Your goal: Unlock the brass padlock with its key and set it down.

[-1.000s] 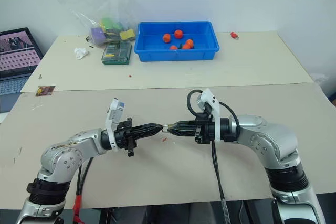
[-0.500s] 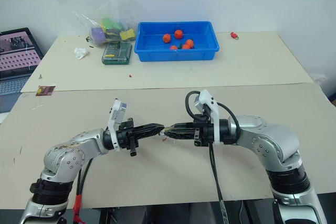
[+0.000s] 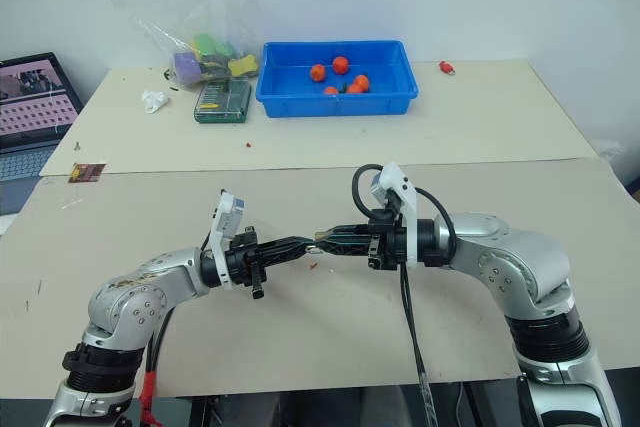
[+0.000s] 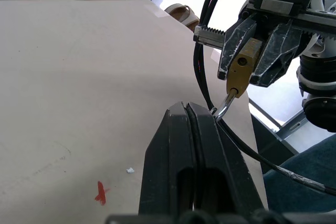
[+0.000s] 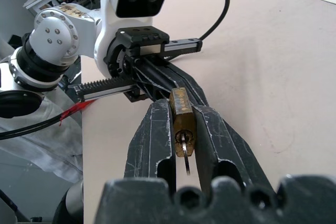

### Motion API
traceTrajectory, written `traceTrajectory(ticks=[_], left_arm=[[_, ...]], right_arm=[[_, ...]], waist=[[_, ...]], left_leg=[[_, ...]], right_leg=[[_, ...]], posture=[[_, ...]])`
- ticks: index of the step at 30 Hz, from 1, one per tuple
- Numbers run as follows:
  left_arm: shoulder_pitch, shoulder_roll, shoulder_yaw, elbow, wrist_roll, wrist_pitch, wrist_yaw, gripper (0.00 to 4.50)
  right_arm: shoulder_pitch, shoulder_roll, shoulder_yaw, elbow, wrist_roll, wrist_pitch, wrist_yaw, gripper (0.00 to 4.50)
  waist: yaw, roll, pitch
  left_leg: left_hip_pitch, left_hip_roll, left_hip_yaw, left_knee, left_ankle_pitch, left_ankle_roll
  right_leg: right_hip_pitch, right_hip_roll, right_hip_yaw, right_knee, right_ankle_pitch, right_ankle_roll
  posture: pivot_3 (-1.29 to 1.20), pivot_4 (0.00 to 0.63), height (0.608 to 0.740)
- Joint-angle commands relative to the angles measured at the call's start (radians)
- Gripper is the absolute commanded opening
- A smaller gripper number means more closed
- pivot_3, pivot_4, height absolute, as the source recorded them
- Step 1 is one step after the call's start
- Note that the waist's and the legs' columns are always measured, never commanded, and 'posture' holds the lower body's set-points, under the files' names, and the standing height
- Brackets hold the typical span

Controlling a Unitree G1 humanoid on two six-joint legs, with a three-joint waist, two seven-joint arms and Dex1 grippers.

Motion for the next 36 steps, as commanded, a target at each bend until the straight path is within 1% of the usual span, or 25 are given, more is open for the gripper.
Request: traceTrajectory(ticks=[1,12,15,16,19,20,21,22,23,24,25,27,28,30,31,32,36], left_arm=[[0.015,0.001,0.008,-0.034,-0.008,-0.019,-0.003,0.07],[0.027,0.006,0.0,-0.035,0.008,-0.023,-0.003,0.07],[0.025,0.009,0.003,-0.035,0.004,-0.019,-0.006,0.84],[0.024,0.012,0.004,-0.037,0.0,-0.016,-0.01,1.16],[0.028,0.03,0.012,-0.053,-0.01,-0.01,-0.024,2.45],[0.03,0.038,0.016,-0.059,-0.014,-0.008,-0.029,2.72],[0.034,0.052,0.02,-0.069,-0.015,-0.009,-0.039,3.2],[0.037,0.063,0.024,-0.078,-0.017,-0.01,-0.044,3.63],[0.04,0.077,0.03,-0.087,-0.018,-0.012,-0.05,3.94],[0.045,0.094,0.038,-0.099,-0.021,-0.012,-0.058,4.41],[0.048,0.11,0.041,-0.109,-0.019,-0.015,-0.068,4.48],[0.062,0.156,0.032,-0.135,0.031,-0.058,-0.089,4.48],[0.075,0.195,0.009,-0.149,0.105,-0.118,-0.097,4.48],[0.114,0.305,-0.087,-0.144,0.359,-0.345,-0.12,4.48],[0.13,0.333,-0.112,-0.135,0.431,-0.425,-0.13,4.48],[0.144,0.346,-0.121,-0.127,0.469,-0.485,-0.135,4.48],[0.154,0.312,-0.1,-0.112,0.538,-0.615,-0.083,4.48]], right_arm=[[-0.014,-0.002,-0.019,-0.013,0.003,-0.026,0.016,0.21],[-0.009,-0.121,-0.054,0.061,-0.036,-0.068,0.141,0.21],[-0.022,-0.13,-0.059,0.089,-0.048,-0.08,0.154,0.21],[-0.028,-0.129,-0.059,0.095,-0.051,-0.082,0.155,0.21],[-0.044,-0.121,-0.05,0.105,-0.058,-0.08,0.159,0.21],[-0.049,-0.118,-0.046,0.106,-0.06,-0.08,0.16,0.21],[-0.053,-0.114,-0.041,0.107,-0.06,-0.078,0.162,0.21],[-0.057,-0.111,-0.036,0.108,-0.06,-0.076,0.165,0.21],[-0.062,-0.107,-0.029,0.111,-0.062,-0.076,0.168,0.21],[-0.069,-0.103,-0.02,0.115,-0.065,-0.075,0.172,0.21],[-0.075,-0.099,-0.012,0.123,-0.07,-0.076,0.177,0.21],[-0.093,-0.089,0.012,0.152,-0.083,-0.064,0.182,0.21],[-0.112,-0.091,0.048,0.185,-0.101,-0.03,0.18,0.21],[-0.15,-0.091,0.122,0.262,-0.144,0.034,0.173,0.21],[-0.162,-0.092,0.154,0.293,-0.168,0.034,0.185,0.21],[-0.174,-0.09,0.177,0.318,-0.185,0.028,0.2,0.21],[-0.271,-0.033,0.234,0.478,-0.214,0.06,0.261,0.21]], waist=[[0.0,0.0,0.0],[0.0,0.0,0.0],[0.0,0.0,0.0],[0.0,0.0,0.0],[-0.001,0.0,0.0],[-0.001,0.0,0.0],[-0.001,0.0,0.0],[-0.001,0.0,0.0],[-0.001,0.0,0.0],[0.0,0.0,0.0],[0.0,0.0,0.0],[-0.001,0.0,0.0],[-0.002,0.0,0.0],[-0.004,0.0,0.0],[-0.004,0.0,0.0],[-0.001,0.0,0.0],[0.002,0.0,0.0]], left_leg=[[0.0,0.0,0.0,0.0,0.0,0.0],[0.0,0.0,0.0,0.0,0.0,0.0],[0.0,0.0,0.0,0.0,0.0,0.0],[0.0,0.0,0.0,0.0,0.0,0.0],[0.0,0.0,0.0,0.0,0.0,0.0],[0.0,0.0,0.0,0.0,0.0,0.0],[0.0,0.0,0.0,0.0,0.0,0.0],[0.0,0.0,0.0,0.0,0.0,0.0],[0.0,0.0,0.0,0.0,0.0,0.0],[0.0,0.0,0.0,0.0,0.0,0.0],[0.0,0.0,0.0,0.0,0.0,0.0],[0.0,0.0,0.0,0.0,0.0,0.0],[0.0,0.0,0.0,0.0,0.0,0.0],[0.0,0.0,0.001,-0.001,0.0,0.0],[0.001,0.001,0.002,-0.001,0.0,0.0],[0.001,0.0,0.003,-0.002,0.0,0.0],[-0.001,0.001,0.002,-0.002,0.0,0.0]], right_leg=[[0.0,0.0,0.0,0.0,0.0,0.0],[0.0,0.0,0.0,0.0,0.0,0.0],[0.0,0.0,0.0,0.0,0.0,0.0],[0.0,0.0,0.0,0.0,0.0,0.0],[0.0,0.0,0.0,0.0,0.0,0.0],[0.0,0.0,0.0,0.0,0.0,0.0],[0.0,0.0,0.0,0.0,0.0,0.0],[0.0,0.0,0.0,0.0,0.0,0.0],[0.0,0.0,0.0,0.0,0.0,0.0],[0.0,0.0,0.0,0.0,0.0,0.0],[0.0,0.0,0.0,0.0,0.0,0.0],[0.0,0.0,0.0,0.0,0.0,0.0],[0.0,0.0,0.0,0.0,0.0,0.0],[0.0,0.0,0.0,0.0,0.0,0.0],[0.0,0.0,0.0,0.0,0.0,0.0],[0.0,0.0,0.001,-0.001,0.0,-0.001],[-0.001,0.0,0.0,-0.003,0.001,-0.001]], posture=[[0.0,0.15,0.74],[0.0,0.15,0.74],[0.0,0.15,0.74],[0.0,0.15,0.74],[0.0,0.15,0.74],[0.0,0.15,0.74],[0.0,0.15,0.74],[0.0,0.15,0.74],[0.0,0.15,0.74],[0.0,0.15,0.74],[0.0,0.15,0.74],[0.0,0.15,0.74],[0.0,0.15,0.74],[0.0,0.15,0.74],[0.0,0.15,0.74],[0.0,0.15,0.74],[0.0,0.15,0.74]])
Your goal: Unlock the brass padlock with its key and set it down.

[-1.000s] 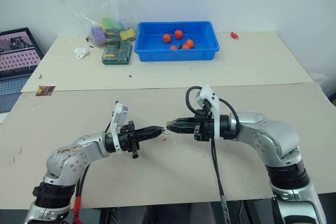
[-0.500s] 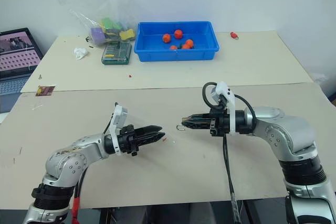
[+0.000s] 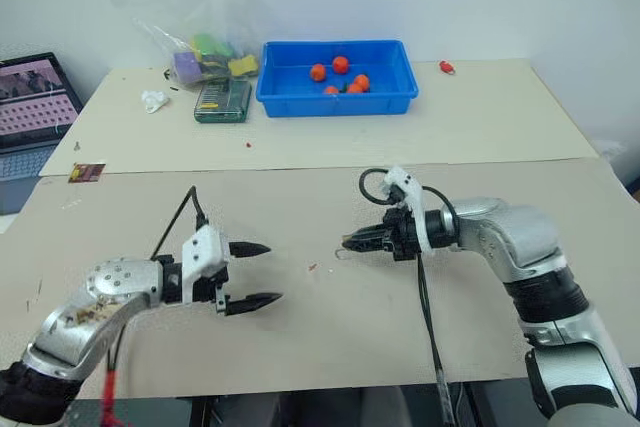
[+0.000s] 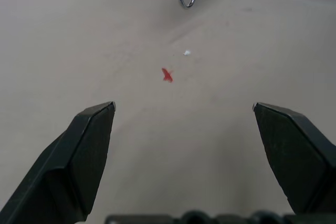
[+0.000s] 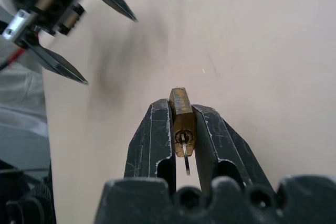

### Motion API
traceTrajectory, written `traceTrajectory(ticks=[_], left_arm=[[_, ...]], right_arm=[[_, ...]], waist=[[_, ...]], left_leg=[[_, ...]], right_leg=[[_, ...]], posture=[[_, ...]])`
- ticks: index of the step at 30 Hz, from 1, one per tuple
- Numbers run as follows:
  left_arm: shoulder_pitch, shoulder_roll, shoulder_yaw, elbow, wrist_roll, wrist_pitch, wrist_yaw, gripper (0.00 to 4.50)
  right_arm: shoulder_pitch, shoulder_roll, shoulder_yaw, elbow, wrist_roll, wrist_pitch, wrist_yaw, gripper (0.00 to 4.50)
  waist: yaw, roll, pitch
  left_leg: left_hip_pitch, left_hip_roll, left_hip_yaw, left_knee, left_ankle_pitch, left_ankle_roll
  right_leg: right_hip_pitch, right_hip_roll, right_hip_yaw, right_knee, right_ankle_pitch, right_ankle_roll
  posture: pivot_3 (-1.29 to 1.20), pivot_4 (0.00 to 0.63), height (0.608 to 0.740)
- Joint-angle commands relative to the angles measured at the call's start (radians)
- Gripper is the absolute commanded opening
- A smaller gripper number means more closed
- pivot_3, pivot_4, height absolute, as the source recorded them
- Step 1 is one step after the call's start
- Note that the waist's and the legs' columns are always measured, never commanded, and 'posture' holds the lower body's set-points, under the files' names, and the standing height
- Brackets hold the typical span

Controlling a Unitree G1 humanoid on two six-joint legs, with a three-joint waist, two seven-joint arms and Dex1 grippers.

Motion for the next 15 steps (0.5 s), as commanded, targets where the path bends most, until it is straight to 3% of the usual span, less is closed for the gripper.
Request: traceTrajectory(ticks=[1,9,12,14,15], left_arm=[[-0.01,-0.029,0.015,-0.011,0.077,-0.134,0.042,4.48],[0.04,-0.096,0.018,-0.047,0.081,-0.119,0.099,4.48],[0.045,-0.105,0.02,-0.052,0.077,-0.111,0.108,4.48],[0.044,-0.106,0.016,-0.049,0.079,-0.112,0.107,4.5],[0.041,-0.108,0.012,-0.046,0.079,-0.114,0.105,4.5]], right_arm=[[-0.094,0.038,0.032,0.106,-0.03,0.009,0.066,0.21],[-0.236,0.189,0.033,0.479,-0.108,-0.02,0.123,0.21],[-0.253,0.195,0.069,0.574,-0.182,-0.089,0.165,0.21],[-0.265,0.201,0.075,0.619,-0.213,-0.107,0.191,1.17],[-0.27,0.201,0.073,0.644,-0.229,-0.119,0.203,1.4]], waist=[[0.0,0.0,0.0],[-0.005,0.0,0.0],[-0.004,0.0,0.0],[-0.003,0.0,0.0],[-0.004,0.0,0.0]], left_leg=[[-0.001,0.0,0.0,0.0,0.0,0.0],[-0.001,0.0,-0.002,0.0,0.0,-0.001],[-0.001,0.0,-0.002,0.0,0.001,-0.001],[-0.001,0.0,-0.002,0.0,0.001,-0.001],[-0.001,0.0,-0.002,0.0,0.001,-0.001]], right_leg=[[-0.001,0.0,0.0,0.0,0.001,0.0],[-0.002,0.0,-0.001,0.002,0.001,-0.001],[-0.002,0.0,-0.001,0.002,0.001,-0.001],[-0.002,0.0,-0.001,0.002,0.001,-0.001],[-0.002,0.0,-0.001,0.003,0.001,-0.001]], posture=[[0.0,0.15,0.74],[0.0,0.15,0.74],[0.0,0.15,0.74],[0.0,0.15,0.74],[0.0,0.15,0.74]])
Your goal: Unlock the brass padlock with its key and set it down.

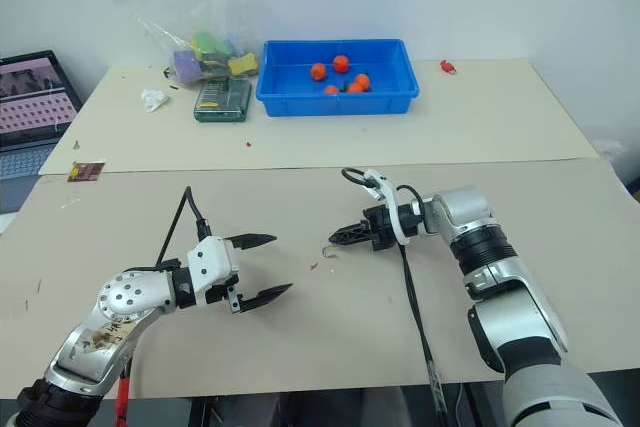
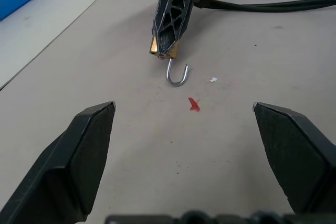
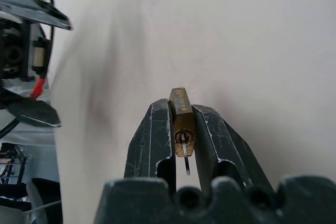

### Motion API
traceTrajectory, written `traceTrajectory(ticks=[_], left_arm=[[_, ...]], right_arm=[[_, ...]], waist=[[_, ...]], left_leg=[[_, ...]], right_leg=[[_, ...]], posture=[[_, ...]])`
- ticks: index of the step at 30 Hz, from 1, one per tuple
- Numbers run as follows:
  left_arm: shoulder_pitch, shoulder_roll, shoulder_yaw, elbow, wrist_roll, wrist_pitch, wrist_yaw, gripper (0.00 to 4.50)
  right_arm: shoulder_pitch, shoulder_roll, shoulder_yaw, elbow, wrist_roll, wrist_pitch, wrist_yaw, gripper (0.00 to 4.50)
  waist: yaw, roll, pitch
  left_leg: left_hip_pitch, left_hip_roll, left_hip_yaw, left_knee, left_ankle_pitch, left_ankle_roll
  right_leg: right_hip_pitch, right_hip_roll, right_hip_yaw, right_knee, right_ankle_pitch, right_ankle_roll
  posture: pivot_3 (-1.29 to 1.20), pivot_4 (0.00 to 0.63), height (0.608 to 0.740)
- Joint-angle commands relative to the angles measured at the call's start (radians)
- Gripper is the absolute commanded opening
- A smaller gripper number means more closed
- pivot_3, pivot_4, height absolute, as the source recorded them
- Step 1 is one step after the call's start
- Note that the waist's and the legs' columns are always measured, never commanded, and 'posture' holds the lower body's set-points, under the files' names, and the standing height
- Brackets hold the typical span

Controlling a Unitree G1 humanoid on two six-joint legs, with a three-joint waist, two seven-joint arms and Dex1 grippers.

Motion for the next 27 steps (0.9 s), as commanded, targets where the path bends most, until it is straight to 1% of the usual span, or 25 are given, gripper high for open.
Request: traceTrajectory(ticks=[1,3,4,5,7,9,13,15,18,20,22,24,27], left_arm=[[-0.006,-0.006,0.004,-0.03,0.003,-0.01,0.002,4.5],[-0.016,-0.01,-0.001,-0.021,0.004,-0.011,-0.001,4.5],[-0.019,-0.012,-0.003,-0.017,0.003,-0.012,-0.003,4.5],[-0.023,-0.014,-0.006,-0.012,0.001,-0.013,-0.008,4.5],[-0.025,-0.016,-0.008,-0.006,0.0,-0.015,-0.014,4.5],[-0.032,-0.023,-0.022,0.006,-0.004,-0.016,-0.026,4.5],[-0.055,-0.045,-0.041,0.027,-0.008,-0.01,-0.039,4.5],[-0.077,-0.058,-0.049,0.046,-0.002,-0.014,-0.038,4.5],[-0.136,-0.091,-0.018,0.08,-0.055,0.048,-0.031,4.5],[-0.171,-0.085,0.002,0.1,-0.062,0.059,-0.039,4.5],[-0.236,-0.074,0.038,0.129,-0.106,0.124,-0.046,4.5],[-0.3,-0.053,0.067,0.157,-0.134,0.169,-0.064,4.5],[-0.35,-0.005,0.109,0.179,-0.175,0.193,-0.119,4.5]], right_arm=[[-0.034,-0.003,-0.006,0.063,-0.049,-0.054,0.055,1.77],[-0.038,-0.018,-0.01,0.094,-0.075,-0.075,0.077,2.37],[-0.039,-0.027,-0.014,0.108,-0.087,-0.085,0.087,2.82],[-0.04,-0.053,-0.019,0.126,-0.102,-0.101,0.101,3.07],[-0.042,-0.079,-0.027,0.151,-0.122,-0.122,0.121,3.76],[-0.043,-0.135,-0.035,0.181,-0.145,-0.158,0.149,4.46],[-0.036,-0.207,-0.059,0.22,-0.176,-0.232,0.178,4.48],[-0.025,-0.239,-0.102,0.203,-0.166,-0.249,0.19,4.48],[0.109,-0.315,-0.216,-0.07,-0.115,-0.289,0.157,4.48],[0.204,-0.328,-0.289,-0.27,-0.082,-0.292,0.109,4.48],[0.312,-0.324,-0.363,-0.502,-0.054,-0.313,0.047,4.48],[0.401,-0.348,-0.388,-0.699,-0.035,-0.307,0.031,4.48],[0.458,-0.373,-0.385,-0.874,-0.025,-0.282,0.005,4.48]], waist=[[-0.002,0.0,0.0],[-0.003,0.0,0.0],[-0.003,0.0,0.0],[-0.003,0.0,0.0],[0.002,0.0,0.0],[0.005,0.0,0.0],[0.005,0.0,-0.001],[0.003,0.0,0.0],[0.002,0.0,0.0],[0.0,0.0,0.0],[-0.007,0.001,0.0],[-0.007,0.001,0.0],[-0.006,0.001,-0.001]], left_leg=[[0.0,0.0,0.0,0.0,0.0,0.0],[0.0,0.0,0.0,0.0,0.0,0.0],[0.0,0.0,0.0,0.0,0.0,0.0],[0.001,0.0,0.0,0.0,0.0,0.0],[0.001,0.0,0.0,0.0,0.0,0.0],[0.002,0.0,0.0,0.001,0.0,0.0],[0.002,-0.001,0.001,0.001,0.0,0.0],[0.002,0.0,0.001,0.001,0.0,0.0],[0.002,0.0,0.002,0.001,0.0,0.0],[0.0,0.0,0.0,0.001,0.0,0.0],[0.0,0.0,0.0,0.001,0.0,0.0],[0.0,0.0,0.0,0.001,0.0,0.0],[0.001,0.0,0.0,0.002,0.0,0.0]], right_leg=[[0.0,0.0,0.0,0.0,0.0,0.0],[0.0,0.0,0.0,0.0,0.0,0.0],[0.0,0.0,0.0,0.0,0.0,0.0],[0.001,0.0,0.0,0.0,0.0,0.0],[0.001,0.0,0.0,0.0,0.0,0.0],[0.002,0.0,0.0,0.0,0.0,0.0],[0.003,0.0,0.0,0.0,0.0,0.0],[0.002,0.0,0.0,0.0,0.0,0.0],[0.002,0.0,0.0,0.0,0.0,0.0],[0.001,0.0,0.0,0.001,0.0,0.0],[0.001,0.0,0.0,0.001,0.0,0.0],[0.0,0.0,0.0,0.001,0.0,0.0],[0.001,0.0,0.0,0.001,0.0,0.001]], posture=[[0.0,0.15,0.74],[0.0,0.15,0.74],[0.0,0.15,0.74],[0.0,0.15,0.74],[0.0,0.15,0.74],[0.0,0.15,0.74],[0.0,0.15,0.74],[0.0,0.15,0.74],[0.0,0.15,0.74],[0.0,0.15,0.74],[0.0,0.15,0.74],[0.0,0.15,0.74],[0.0,0.15,0.74]])
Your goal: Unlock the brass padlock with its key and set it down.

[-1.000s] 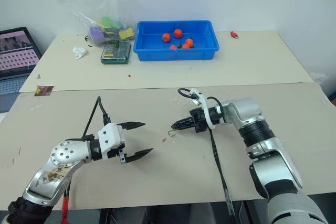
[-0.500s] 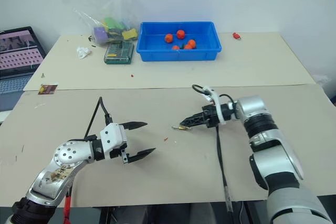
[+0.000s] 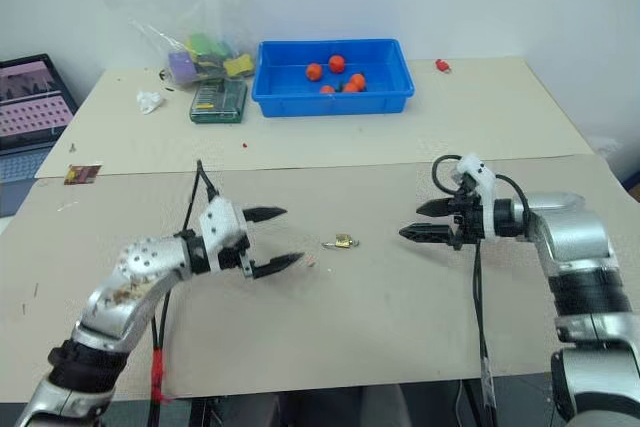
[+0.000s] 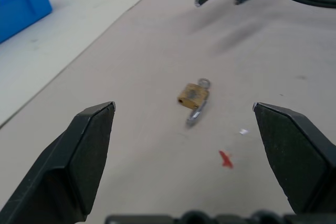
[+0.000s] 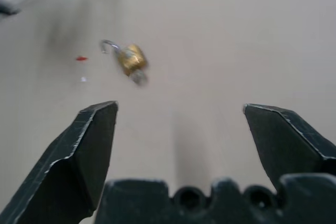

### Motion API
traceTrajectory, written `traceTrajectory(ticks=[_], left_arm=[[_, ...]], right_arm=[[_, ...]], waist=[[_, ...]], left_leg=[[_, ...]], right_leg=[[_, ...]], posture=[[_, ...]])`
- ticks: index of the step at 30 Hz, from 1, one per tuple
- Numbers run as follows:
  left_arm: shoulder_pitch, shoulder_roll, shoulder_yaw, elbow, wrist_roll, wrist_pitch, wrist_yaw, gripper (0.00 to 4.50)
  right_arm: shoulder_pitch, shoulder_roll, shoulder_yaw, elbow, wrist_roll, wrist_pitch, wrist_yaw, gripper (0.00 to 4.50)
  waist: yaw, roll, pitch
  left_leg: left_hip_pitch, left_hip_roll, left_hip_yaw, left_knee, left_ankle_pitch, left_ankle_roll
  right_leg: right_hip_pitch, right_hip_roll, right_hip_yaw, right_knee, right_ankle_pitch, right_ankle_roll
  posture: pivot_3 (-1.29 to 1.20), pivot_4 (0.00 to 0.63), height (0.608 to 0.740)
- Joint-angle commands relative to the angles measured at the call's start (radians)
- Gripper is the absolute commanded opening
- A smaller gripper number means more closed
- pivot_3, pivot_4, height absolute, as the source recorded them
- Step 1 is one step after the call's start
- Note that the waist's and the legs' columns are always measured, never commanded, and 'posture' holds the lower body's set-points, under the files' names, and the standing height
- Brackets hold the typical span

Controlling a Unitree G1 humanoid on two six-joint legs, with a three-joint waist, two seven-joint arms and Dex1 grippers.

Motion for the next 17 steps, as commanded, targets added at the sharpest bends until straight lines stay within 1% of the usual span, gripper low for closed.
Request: traceTrajectory(ticks=[1,4,8,12,15,17], left_arm=[[-0.052,0.064,0.076,0.005,-0.072,0.045,-0.076,4.5],[-0.091,0.087,0.097,-0.007,-0.112,0.114,-0.082,4.5],[-0.065,0.113,0.129,-0.052,-0.126,0.139,-0.077,4.5],[-0.056,0.124,0.125,-0.044,-0.107,0.134,-0.064,4.5],[-0.061,0.138,0.114,-0.039,-0.076,0.111,-0.063,4.5],[-0.069,0.139,0.126,-0.037,-0.095,0.146,-0.062,4.5]], right_arm=[[0.029,-0.033,-0.043,-0.236,0.051,0.032,-0.042,4.48],[0.005,-0.013,-0.066,-0.278,0.129,0.099,-0.062,4.48],[-0.007,-0.016,-0.027,-0.301,0.126,0.085,-0.08,4.48],[-0.017,0.006,-0.002,-0.301,0.13,0.017,-0.06,4.48],[-0.036,0.036,0.017,-0.258,0.102,-0.042,-0.071,4.48],[-0.045,0.045,0.03,-0.238,0.094,-0.057,-0.069,4.48]], waist=[[-0.002,0.0,0.0],[0.003,0.0,0.0],[0.007,0.0,0.0],[0.007,0.0,0.0],[0.006,-0.001,0.0],[0.005,-0.001,0.0]], left_leg=[[0.0,0.0,0.0,0.0,0.0,0.0],[0.0,0.0,0.0,0.001,0.0,0.0],[0.0,0.0,0.0,0.001,0.0,0.0],[0.0,0.0,0.0,0.0,0.0,0.0],[0.0,0.0,0.0,0.001,0.0,0.0],[0.0,0.0,0.001,0.0,0.0,0.0]], right_leg=[[0.0,0.0,0.0,0.0,0.0,0.0],[0.001,0.0,0.0,0.0,0.0,0.0],[0.001,0.0,0.0,-0.001,0.0,0.0],[0.0,0.0,0.0,-0.001,0.0,0.0],[0.0,0.0,0.0,-0.001,0.0,0.0],[0.0,0.0,0.0,-0.001,0.0,0.0]], posture=[[0.0,0.15,0.74],[0.0,0.15,0.74],[0.0,0.15,0.74],[0.0,0.15,0.74],[0.0,0.15,0.74],[0.0,0.15,0.74]])
